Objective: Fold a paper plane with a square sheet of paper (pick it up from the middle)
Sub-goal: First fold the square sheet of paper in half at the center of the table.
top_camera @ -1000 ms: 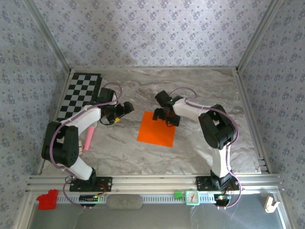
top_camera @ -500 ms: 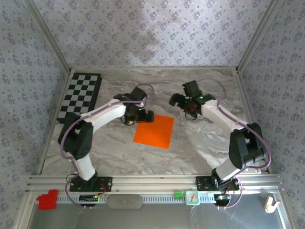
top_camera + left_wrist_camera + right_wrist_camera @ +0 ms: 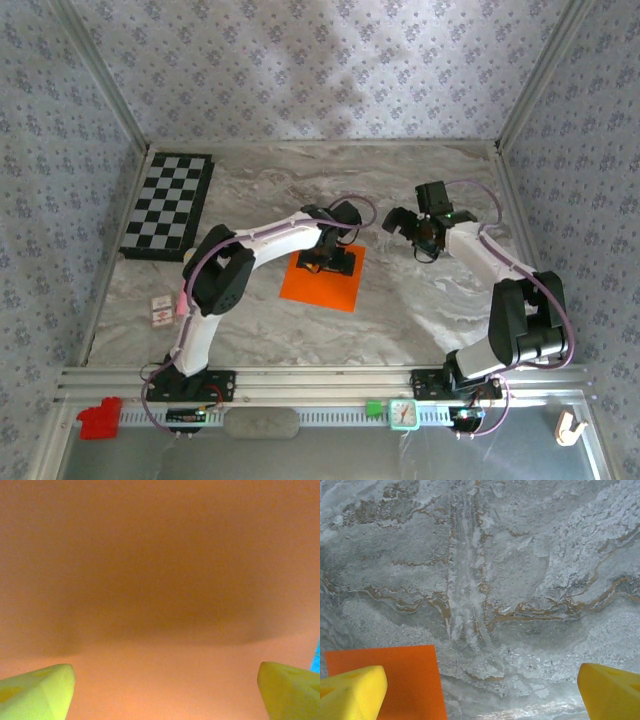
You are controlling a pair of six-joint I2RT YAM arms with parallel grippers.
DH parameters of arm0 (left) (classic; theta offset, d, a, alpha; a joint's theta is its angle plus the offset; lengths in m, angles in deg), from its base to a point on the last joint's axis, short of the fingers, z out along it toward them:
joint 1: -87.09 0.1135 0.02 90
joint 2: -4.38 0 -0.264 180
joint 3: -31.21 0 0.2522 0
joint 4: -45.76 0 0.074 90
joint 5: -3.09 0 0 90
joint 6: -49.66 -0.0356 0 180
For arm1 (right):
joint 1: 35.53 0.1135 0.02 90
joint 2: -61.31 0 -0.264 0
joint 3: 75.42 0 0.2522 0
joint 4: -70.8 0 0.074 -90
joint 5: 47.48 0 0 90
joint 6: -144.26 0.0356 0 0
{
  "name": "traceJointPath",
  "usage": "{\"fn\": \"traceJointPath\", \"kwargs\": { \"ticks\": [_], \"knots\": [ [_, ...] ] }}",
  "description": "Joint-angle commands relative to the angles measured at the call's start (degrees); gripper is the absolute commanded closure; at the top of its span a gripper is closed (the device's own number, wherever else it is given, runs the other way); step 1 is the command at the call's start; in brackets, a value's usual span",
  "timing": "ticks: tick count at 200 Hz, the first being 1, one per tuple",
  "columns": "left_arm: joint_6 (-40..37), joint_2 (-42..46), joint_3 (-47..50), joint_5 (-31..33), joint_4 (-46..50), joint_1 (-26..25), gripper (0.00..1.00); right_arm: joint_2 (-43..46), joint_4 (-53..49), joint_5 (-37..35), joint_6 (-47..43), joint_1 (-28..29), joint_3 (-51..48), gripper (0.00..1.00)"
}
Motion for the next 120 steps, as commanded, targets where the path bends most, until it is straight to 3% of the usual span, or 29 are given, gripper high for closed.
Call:
{"fn": "traceJointPath", "kwargs": {
  "ticks": [1, 120],
  "knots": [
    [1.2, -1.4, -1.9, 2.7, 4.1, -0.2, 0.07, 1.0, 0.6, 1.7, -0.7, -0.5, -1.2, 0.00],
    [0.8, -5.4, 0.7, 2.5, 3.5, -0.8, 0.11, 1.0, 0.9, 2.4, 0.2, -0.8, -2.6, 0.00]
  ]
}}
